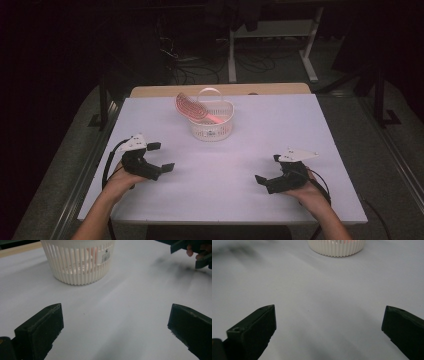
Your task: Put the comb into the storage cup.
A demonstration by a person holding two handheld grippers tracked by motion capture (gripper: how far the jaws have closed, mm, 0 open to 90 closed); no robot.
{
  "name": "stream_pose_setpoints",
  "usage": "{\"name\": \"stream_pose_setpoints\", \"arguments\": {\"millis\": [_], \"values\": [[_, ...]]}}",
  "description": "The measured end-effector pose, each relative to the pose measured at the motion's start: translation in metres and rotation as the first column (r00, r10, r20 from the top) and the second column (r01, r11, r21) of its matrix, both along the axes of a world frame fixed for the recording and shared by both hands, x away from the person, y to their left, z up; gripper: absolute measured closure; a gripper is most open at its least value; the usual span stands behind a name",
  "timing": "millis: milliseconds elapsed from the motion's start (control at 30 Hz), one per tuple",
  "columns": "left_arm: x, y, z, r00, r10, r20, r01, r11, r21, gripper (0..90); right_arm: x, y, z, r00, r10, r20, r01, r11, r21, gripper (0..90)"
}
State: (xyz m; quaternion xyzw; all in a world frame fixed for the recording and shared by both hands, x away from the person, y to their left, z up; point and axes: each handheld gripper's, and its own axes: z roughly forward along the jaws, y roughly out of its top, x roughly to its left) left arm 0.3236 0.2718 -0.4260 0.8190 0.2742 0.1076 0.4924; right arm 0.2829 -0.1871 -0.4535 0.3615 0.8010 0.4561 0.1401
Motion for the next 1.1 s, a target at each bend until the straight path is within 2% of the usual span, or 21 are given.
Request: {"name": "stream_pose_setpoints", "arguments": {"millis": [167,400,700,867,1100], "values": [[-0.008,-0.001,-0.004,0.9999,-0.009,0.004,0.009,0.9998,0.016,0.0,-0.001,0.000,0.000,1.0000,0.001,0.001,-0.001,1.0000,-0.001,0.0],[-0.016,0.003,-0.011,0.9999,-0.013,0.000,0.013,0.9998,0.016,0.0,-0.001,-0.001,0.001,1.0000,-0.003,0.004,0.003,1.0000,-0.006,0.0],[-0.023,0.001,-0.024,0.9996,-0.022,-0.019,0.023,0.9969,0.076,0.0,-0.002,-0.001,-0.001,1.0000,0.001,0.003,-0.001,0.9998,-0.020,0.0],[-0.022,0.000,-0.024,0.9994,-0.021,-0.026,0.023,0.9978,0.062,0.0,-0.002,-0.002,-0.001,1.0000,-0.003,0.002,0.003,0.9997,-0.023,0.0],[-0.021,0.000,-0.023,0.9994,-0.016,-0.031,0.018,0.9975,0.068,0.0,-0.002,-0.002,-0.001,1.0000,-0.001,0.000,0.001,0.9998,-0.021,0.0]]}}
